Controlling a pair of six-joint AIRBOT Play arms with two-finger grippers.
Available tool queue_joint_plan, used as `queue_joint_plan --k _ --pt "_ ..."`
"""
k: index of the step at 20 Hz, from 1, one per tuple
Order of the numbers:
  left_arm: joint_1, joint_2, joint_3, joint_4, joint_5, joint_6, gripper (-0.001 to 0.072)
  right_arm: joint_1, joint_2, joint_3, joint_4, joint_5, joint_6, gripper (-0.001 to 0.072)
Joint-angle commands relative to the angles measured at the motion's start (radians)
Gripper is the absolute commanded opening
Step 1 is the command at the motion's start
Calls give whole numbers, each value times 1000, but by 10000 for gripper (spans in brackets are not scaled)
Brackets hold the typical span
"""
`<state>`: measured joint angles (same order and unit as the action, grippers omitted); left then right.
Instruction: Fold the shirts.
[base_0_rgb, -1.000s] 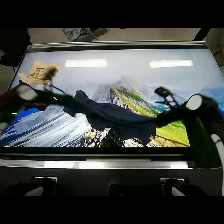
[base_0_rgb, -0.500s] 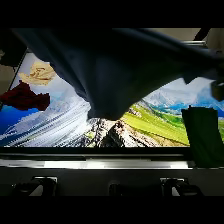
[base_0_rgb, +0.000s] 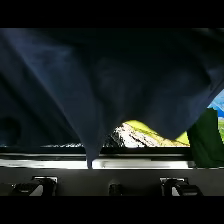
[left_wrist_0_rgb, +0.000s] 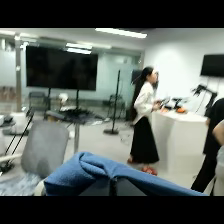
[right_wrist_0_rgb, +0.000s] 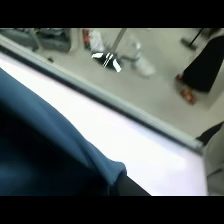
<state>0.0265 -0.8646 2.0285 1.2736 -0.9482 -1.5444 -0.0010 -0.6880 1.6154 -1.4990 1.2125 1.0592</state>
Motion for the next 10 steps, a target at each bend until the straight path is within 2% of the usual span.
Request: queue_joint_plan --k 1,3,4,6,10 --pt "1 -113 -48 81 -22 6 27 0 -148 3 11 207 29 51" --pt "1 -233 -121 81 -58 19 28 0 -314 -13 36 297 23 51" --pt "1 -299 -159 81 -68 19 28 0 -398 -32 59 287 4 52" --pt "1 -453 -227 77 -72 53 28 0 -582 -70 102 188 -27 52" --pt "1 -724 -242 77 -83 55 29 0 -889 -71 167 -62 -4 52"
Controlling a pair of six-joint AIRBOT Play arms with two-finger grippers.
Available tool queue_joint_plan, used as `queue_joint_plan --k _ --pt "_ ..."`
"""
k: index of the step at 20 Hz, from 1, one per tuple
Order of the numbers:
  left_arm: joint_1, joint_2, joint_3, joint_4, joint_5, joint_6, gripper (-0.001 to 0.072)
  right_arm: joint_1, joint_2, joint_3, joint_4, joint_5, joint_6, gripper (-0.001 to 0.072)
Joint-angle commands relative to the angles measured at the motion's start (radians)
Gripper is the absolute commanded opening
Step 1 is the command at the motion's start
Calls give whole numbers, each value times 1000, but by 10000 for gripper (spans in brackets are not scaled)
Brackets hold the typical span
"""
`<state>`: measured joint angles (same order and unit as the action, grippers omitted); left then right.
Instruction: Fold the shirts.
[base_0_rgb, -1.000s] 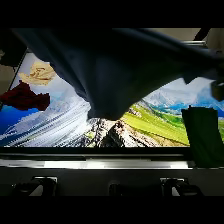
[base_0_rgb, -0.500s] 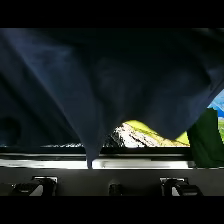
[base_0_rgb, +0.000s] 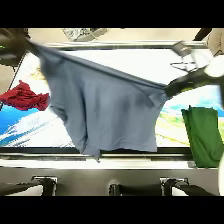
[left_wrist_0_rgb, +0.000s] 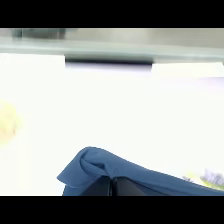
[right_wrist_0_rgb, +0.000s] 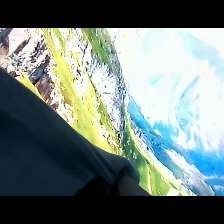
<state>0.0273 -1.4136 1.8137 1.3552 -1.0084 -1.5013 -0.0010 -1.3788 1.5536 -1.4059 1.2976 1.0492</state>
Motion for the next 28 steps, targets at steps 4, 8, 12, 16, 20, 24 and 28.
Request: queue_joint_plan --k 4,8,12,16,20,24,28 --pt "-2 -338 -27 -85 -115 9 30 0 -307 -9 161 -241 74 53" --pt "-23 -427 -27 -119 -246 4 43 0 -361 -9 264 -251 74 54" --pt "22 -414 20 -125 -424 36 569 -60 -276 48 237 -100 29 569" --pt "123 -346 -134 -136 -610 37 376 -235 -183 40 121 222 -37 600" --pt "130 -151 -670 -233 -417 138 472 -328 -182 -50 68 361 -77 592" --pt "97 -91 -948 -413 -202 186 469 -313 -182 -113 87 351 -82 593" --pt "32 -90 -975 -415 -100 168 404 -312 -182 -142 74 351 -89 597"
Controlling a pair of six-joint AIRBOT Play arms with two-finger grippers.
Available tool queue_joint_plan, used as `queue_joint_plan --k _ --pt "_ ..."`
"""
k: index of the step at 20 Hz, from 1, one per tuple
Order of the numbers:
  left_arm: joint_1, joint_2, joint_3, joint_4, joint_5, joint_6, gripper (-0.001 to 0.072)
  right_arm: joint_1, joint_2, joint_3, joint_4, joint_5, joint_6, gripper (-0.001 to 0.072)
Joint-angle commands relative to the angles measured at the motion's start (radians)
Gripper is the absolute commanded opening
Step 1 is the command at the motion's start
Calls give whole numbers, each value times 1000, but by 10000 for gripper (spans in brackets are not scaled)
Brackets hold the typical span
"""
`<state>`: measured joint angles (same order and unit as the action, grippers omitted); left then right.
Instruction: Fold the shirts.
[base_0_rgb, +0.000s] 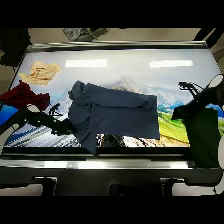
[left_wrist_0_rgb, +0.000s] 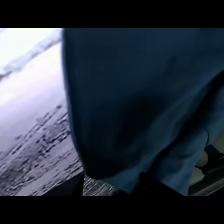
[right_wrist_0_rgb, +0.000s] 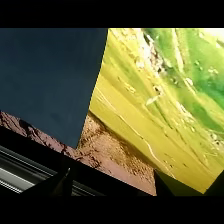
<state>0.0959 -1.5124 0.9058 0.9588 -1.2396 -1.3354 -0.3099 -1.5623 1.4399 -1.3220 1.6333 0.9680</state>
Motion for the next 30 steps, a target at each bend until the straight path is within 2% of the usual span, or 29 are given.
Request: queue_joint_plan --k 1,3,6,10,13,15,16,17,19,22,23,27,30 --pt "-48 8 -67 -18 156 -6 301 -3 2 -49 -10 15 -7 597" --pt "-58 9 -67 -18 173 -10 29 -3 8 -117 -9 0 -7 595" --pt "-58 11 -66 -17 175 -7 30 -3 24 -263 23 -80 -7 595" --pt "-58 31 -64 -16 174 5 30 -3 24 -426 160 -230 -8 594" --pt "-58 42 -64 -16 175 5 29 -2 23 -496 283 -318 -8 561" --pt "-58 45 -62 -16 175 5 30 -2 22 -519 298 -338 3 528" --pt "-58 45 -58 -13 175 5 30 -2 22 -525 297 -341 14 507" --pt "-58 44 -53 -13 174 5 30 -2 22 -528 297 -343 26 398" --pt "-58 44 -35 -6 171 5 30 -2 22 -529 303 -325 37 375" --pt "-43 44 -2 -6 146 5 30 27 22 -529 281 -298 30 181" --pt "-38 45 5 -5 138 5 30 54 22 -529 265 -311 31 47" --pt "16 69 87 69 10 32 26 97 62 -457 259 -311 -70 49" --pt "57 219 306 206 -25 25 26 94 212 -218 175 -305 -113 49"
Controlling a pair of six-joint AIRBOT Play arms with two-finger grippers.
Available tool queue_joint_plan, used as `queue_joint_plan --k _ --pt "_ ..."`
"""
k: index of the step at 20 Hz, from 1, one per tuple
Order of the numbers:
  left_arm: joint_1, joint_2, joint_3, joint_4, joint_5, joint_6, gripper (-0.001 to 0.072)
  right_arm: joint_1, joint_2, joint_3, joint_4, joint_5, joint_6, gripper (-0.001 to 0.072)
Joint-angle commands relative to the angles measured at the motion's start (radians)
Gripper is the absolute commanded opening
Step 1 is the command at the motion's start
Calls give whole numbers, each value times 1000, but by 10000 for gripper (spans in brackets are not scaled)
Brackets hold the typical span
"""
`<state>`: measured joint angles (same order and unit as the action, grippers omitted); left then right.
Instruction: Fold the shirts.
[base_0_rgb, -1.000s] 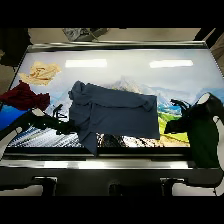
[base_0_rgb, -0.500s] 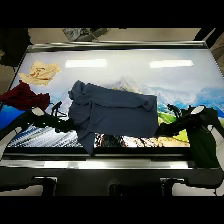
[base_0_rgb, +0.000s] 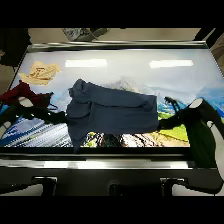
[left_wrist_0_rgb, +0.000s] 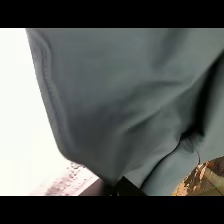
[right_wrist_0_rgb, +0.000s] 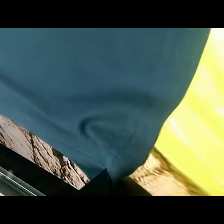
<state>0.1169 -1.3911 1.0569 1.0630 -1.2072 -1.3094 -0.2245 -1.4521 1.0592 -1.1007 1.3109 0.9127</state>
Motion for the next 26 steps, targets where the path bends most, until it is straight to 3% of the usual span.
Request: queue_joint_plan --k 1,5,7,14,18,21,24,26 --pt "52 156 261 117 -57 -25 26 9 166 271 -91 2 -63 50" --pt "114 355 823 117 -31 -80 28 9 462 710 -351 -203 -60 51" --pt "118 428 991 115 32 -124 29 9 589 784 -427 -270 -39 50" --pt "118 618 1023 98 48 -157 28 9 777 785 -453 -167 12 51" --pt "119 604 1023 98 44 -157 27 9 775 785 -454 -139 28 50" --pt "119 537 1023 121 -41 -148 27 9 717 785 -453 -19 52 50" --pt "118 364 1019 142 -235 -126 26 10 538 785 -425 184 29 50" --pt "109 227 949 163 -269 -126 26 10 351 772 -407 297 9 49"
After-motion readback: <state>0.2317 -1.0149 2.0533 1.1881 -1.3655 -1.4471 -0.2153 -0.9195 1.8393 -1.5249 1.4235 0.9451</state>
